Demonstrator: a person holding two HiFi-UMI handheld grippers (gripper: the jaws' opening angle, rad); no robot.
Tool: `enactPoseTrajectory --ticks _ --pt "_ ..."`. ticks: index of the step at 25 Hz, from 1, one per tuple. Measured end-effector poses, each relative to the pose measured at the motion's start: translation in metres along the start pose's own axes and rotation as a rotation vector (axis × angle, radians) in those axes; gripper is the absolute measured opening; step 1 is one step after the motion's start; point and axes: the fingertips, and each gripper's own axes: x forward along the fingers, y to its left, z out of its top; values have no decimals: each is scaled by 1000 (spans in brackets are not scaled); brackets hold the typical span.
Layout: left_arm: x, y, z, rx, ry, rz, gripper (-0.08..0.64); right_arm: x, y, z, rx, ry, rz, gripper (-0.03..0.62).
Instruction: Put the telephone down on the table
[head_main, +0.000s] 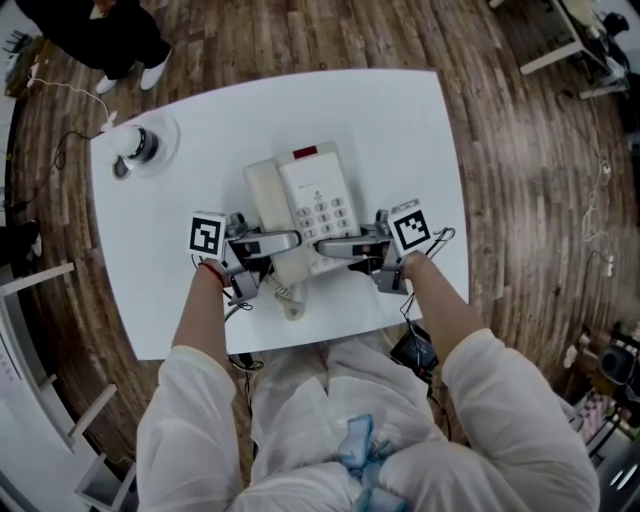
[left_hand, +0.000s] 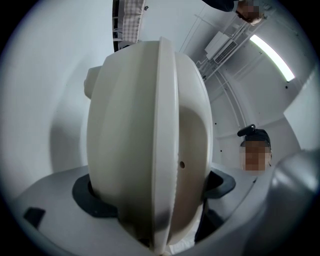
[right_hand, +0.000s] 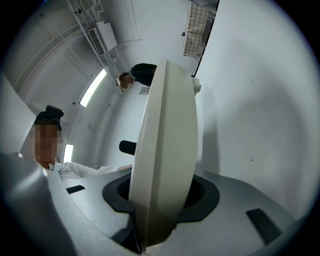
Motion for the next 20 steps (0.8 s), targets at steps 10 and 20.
enactPoseTrajectory --ticks 10,20 --pt "1 6 -5 -15 30 47 472 -2 -2 -1 15 9 6 176" --pt "1 5 -3 -17 23 56 472 -2 -4 1 11 -1 20 176"
